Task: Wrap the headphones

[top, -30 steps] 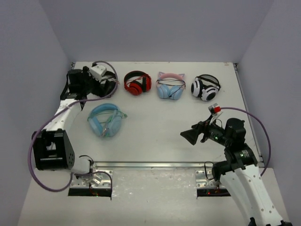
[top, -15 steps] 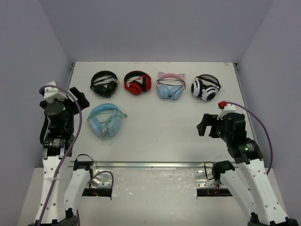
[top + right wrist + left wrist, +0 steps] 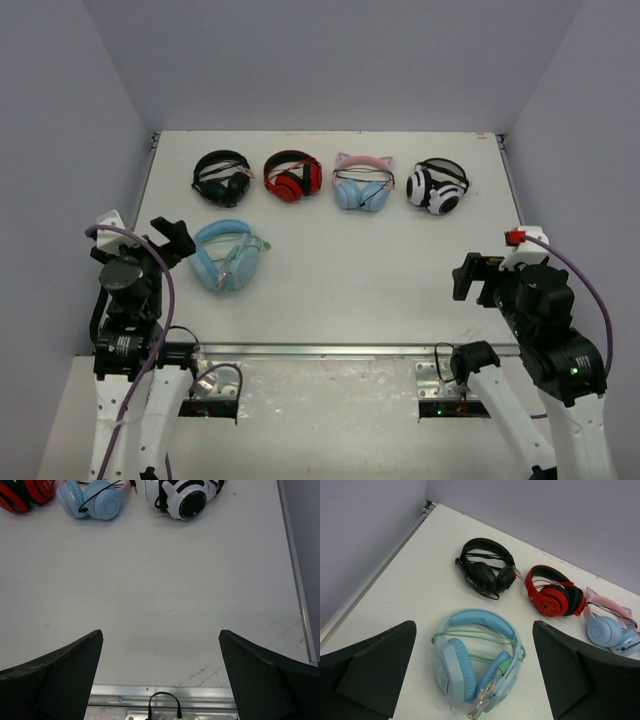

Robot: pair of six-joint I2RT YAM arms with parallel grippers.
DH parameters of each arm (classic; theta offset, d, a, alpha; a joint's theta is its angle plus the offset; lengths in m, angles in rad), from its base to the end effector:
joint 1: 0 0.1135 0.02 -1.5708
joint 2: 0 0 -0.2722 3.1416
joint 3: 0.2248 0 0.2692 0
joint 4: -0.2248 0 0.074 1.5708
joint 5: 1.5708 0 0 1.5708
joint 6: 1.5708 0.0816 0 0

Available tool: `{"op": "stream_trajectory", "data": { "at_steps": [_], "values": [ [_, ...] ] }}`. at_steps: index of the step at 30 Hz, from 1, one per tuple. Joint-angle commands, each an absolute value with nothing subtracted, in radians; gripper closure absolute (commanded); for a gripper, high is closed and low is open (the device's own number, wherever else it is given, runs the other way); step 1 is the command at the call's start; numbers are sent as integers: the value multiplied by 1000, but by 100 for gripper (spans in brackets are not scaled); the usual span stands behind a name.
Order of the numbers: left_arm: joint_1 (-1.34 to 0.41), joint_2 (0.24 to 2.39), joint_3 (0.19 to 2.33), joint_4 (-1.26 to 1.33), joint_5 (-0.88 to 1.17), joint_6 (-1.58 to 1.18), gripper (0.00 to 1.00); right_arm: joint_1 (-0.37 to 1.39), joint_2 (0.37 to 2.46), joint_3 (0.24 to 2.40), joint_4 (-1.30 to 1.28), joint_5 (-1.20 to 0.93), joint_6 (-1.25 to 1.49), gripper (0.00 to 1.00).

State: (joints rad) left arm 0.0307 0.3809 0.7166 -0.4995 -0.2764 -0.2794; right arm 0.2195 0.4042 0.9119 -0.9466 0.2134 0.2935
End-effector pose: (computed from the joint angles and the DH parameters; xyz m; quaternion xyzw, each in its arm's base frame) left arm 0.1450 0.0267 0.3329 -0.2047 0.7325 0.0248 0.6488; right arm 0.1102 0.0069 0.3352 0.0881 0.8366 0.0483 0.5385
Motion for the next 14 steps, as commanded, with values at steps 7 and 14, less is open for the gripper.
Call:
{"op": "stream_trajectory", "data": {
  "at_steps": [7, 14],
  "values": [
    [9, 301, 709, -469, -339, -308, 0, 224, 374, 968, -1017, 244, 279, 1],
    [9, 316, 707, -465, -324, -310, 0, 224, 359, 942, -999, 255, 287, 1]
  ]
}}
